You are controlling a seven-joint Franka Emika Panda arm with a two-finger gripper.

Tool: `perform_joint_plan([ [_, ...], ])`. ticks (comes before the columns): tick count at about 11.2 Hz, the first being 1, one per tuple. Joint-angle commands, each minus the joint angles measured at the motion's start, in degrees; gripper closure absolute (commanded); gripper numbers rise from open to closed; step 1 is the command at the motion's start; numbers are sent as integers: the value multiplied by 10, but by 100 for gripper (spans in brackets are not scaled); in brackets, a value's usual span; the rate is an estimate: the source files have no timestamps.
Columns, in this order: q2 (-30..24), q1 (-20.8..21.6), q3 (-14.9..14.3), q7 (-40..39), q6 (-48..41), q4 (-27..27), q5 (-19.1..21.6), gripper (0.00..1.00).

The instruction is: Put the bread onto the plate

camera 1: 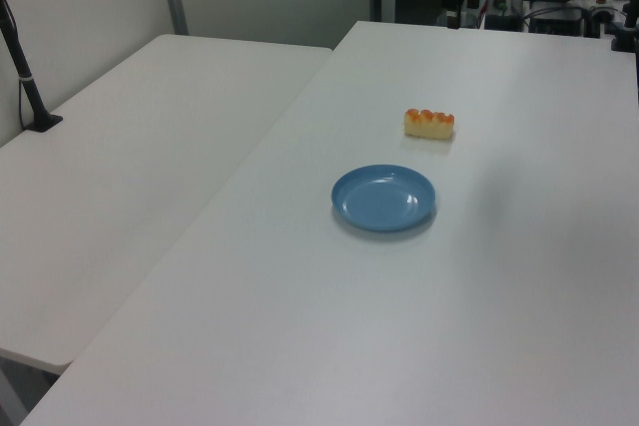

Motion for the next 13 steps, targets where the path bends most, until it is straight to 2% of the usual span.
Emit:
perform_joint_plan([
  [1, -2, 10, -1, 10, 7, -9, -10, 0],
  [11, -3, 10, 0, 7, 4, -11, -11, 0],
  [13, 13, 7, -8, -10, 16, -13, -11, 0],
])
